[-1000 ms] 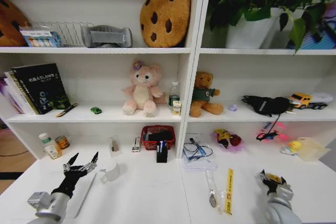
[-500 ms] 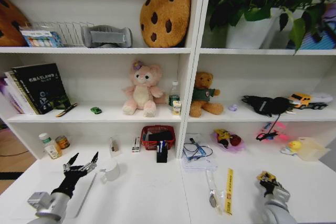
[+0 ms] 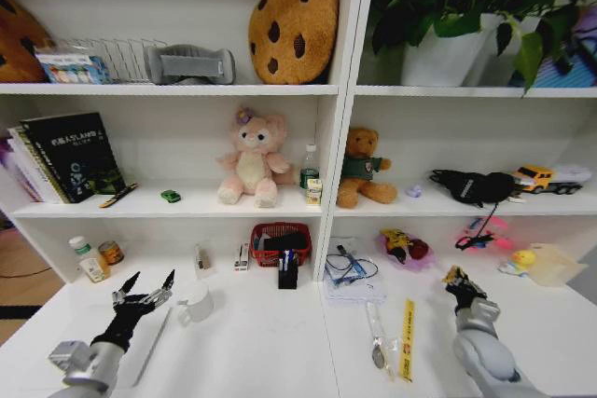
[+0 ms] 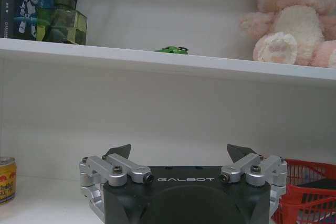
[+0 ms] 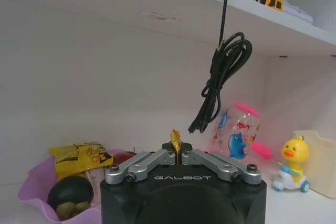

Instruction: Organize the objects on the table.

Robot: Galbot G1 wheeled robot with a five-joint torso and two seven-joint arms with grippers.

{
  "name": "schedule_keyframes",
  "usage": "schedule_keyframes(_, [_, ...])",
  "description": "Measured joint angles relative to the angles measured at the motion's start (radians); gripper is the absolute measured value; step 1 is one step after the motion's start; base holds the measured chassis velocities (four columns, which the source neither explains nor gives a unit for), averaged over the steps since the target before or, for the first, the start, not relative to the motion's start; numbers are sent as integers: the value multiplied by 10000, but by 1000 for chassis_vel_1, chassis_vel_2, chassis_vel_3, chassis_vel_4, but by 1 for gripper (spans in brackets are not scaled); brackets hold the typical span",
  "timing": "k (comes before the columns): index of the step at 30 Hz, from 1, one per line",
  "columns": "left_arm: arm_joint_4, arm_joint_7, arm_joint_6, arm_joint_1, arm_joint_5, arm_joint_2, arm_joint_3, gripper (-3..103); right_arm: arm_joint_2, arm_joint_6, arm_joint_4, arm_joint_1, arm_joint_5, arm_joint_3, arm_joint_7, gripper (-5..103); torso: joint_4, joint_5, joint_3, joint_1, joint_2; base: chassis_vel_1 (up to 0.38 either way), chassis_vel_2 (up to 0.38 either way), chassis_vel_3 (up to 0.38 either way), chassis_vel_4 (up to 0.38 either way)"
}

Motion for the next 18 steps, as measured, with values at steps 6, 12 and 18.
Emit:
schedule_keyframes(6, [0,0,0,-1,0,0,0,100,-179,-65,-675,900,-59,-350,6,1,0,2,1,0,0,0,0,0,0])
schedule_keyframes(12, [0,2,-1,0,0,0,0,100,-481,-54,-2021,3050,-69,-1773,-152,-1,2,0,2,1,-1,0,0,0,0])
schedule_keyframes(18, [0,1,-1,0,0,0,0,100,-469,-60,-2156,3568,-113,-2405,-224,15,3,0,0,1,-1,0,0,0,0])
